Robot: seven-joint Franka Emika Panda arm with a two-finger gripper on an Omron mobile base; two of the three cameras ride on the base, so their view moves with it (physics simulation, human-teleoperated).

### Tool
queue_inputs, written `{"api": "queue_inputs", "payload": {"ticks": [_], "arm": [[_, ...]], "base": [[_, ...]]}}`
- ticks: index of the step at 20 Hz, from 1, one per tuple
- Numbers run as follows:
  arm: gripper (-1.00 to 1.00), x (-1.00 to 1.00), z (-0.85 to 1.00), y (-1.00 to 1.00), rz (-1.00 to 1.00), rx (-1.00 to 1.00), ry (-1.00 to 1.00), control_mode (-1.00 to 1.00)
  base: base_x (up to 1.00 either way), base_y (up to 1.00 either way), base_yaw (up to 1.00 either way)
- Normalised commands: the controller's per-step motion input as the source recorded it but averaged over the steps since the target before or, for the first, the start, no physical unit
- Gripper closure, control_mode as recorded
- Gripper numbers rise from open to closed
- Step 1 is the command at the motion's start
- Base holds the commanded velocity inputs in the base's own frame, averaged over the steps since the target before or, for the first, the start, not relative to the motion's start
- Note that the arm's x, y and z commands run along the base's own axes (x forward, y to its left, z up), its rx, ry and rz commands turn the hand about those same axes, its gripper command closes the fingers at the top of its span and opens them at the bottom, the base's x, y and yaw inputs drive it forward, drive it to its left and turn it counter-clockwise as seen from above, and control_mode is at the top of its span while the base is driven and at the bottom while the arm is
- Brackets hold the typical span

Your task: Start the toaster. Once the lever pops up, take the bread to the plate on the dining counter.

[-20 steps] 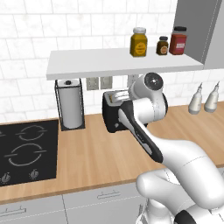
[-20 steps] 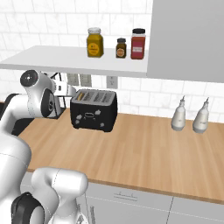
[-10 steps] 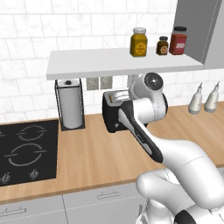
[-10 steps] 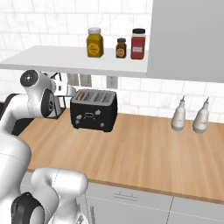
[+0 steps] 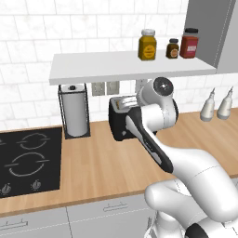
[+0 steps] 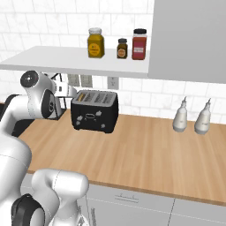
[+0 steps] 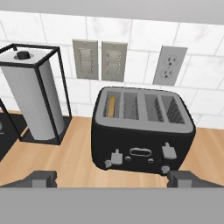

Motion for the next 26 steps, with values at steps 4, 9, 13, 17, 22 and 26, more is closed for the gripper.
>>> {"api": "queue_inputs", "payload": {"ticks": [4,9,13,17,22,26], "arm": [[-1.0,0.0,0.0,0.0,0.0,0.0,0.0,-1.0],[-1.0,0.0,0.0,0.0,0.0,0.0,0.0,-1.0],[-1.0,0.0,0.0,0.0,0.0,0.0,0.0,-1.0],[-1.0,0.0,0.0,0.0,0.0,0.0,0.0,-1.0],[-1.0,0.0,0.0,0.0,0.0,0.0,0.0,-1.0],[-1.0,0.0,0.0,0.0,0.0,0.0,0.0,-1.0]], "base": [[0.0,0.0,0.0],[0.0,0.0,0.0],[0.0,0.0,0.0],[0.0,0.0,0.0],[0.0,0.0,0.0],[0.0,0.0,0.0]]}}
